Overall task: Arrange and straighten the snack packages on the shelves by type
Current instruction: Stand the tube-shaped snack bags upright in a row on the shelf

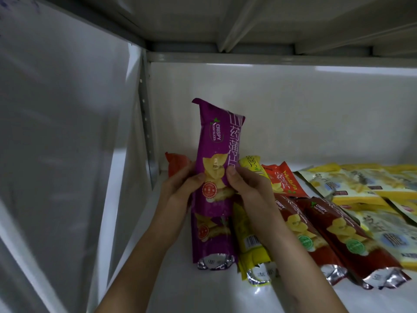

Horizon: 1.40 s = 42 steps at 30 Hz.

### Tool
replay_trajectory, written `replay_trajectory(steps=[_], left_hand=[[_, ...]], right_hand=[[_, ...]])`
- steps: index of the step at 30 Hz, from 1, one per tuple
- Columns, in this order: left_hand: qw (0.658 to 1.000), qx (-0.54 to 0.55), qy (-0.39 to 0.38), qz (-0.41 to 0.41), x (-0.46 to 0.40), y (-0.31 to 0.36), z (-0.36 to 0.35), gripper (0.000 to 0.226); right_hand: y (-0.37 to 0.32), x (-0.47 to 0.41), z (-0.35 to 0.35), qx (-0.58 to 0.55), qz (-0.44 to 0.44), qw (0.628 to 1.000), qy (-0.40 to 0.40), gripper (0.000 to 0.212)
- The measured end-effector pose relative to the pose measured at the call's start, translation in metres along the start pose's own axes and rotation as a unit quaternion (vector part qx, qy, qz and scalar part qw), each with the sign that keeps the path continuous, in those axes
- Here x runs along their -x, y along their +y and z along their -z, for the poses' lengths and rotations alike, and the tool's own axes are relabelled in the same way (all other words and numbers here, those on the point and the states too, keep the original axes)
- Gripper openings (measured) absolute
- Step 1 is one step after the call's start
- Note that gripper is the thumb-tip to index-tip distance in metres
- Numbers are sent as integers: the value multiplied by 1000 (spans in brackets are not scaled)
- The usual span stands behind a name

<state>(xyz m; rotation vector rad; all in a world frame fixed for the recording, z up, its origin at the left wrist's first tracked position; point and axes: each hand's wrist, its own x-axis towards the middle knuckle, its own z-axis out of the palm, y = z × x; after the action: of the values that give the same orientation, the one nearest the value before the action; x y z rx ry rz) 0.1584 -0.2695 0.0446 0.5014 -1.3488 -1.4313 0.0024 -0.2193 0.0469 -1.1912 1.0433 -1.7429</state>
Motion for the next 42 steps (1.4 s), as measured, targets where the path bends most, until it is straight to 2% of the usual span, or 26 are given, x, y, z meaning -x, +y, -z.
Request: replay_trajectory(steps=[3,5,11,13,17,21,23,30,32,35,39,42], left_hand=[[1000,-28,-2,6,2,1,-4,35],[998,-56,2,-4,1,1,-6,46],[999,16,33,11,-2,-1,2,40],[999,16,37,12,-2,-1,4,36],[998,48,31,33,-2,1,0,48],[997,47,54,35,-1,4,3,44],[997,47,55,40,0,4,5,39],[995,52,65,49,2,5,-5,54],[994,65,63,54,2,5,-2,60],[992,81,72,59,2,8,2,56],[992,82,45,85,5,10,-2,54],[993,58,21,103,6,10,-4,55]], right_hand=[[0,-1,-1,42,37,997,57,47],[0,-2,0,62,44,995,65,50],[-3,2,0,21,-13,999,-21,45],[-4,3,0,32,-9,999,-30,37],[-3,3,1,80,12,996,-27,25],[-2,6,-2,89,-19,993,-79,37],[-4,6,-4,73,-24,993,-87,35],[-3,6,-3,79,14,996,-40,25],[-3,7,-2,89,5,995,-52,29],[-6,6,0,104,-22,991,-80,35],[-11,4,2,71,-1,997,-39,47],[-9,5,1,42,23,999,-18,44]])
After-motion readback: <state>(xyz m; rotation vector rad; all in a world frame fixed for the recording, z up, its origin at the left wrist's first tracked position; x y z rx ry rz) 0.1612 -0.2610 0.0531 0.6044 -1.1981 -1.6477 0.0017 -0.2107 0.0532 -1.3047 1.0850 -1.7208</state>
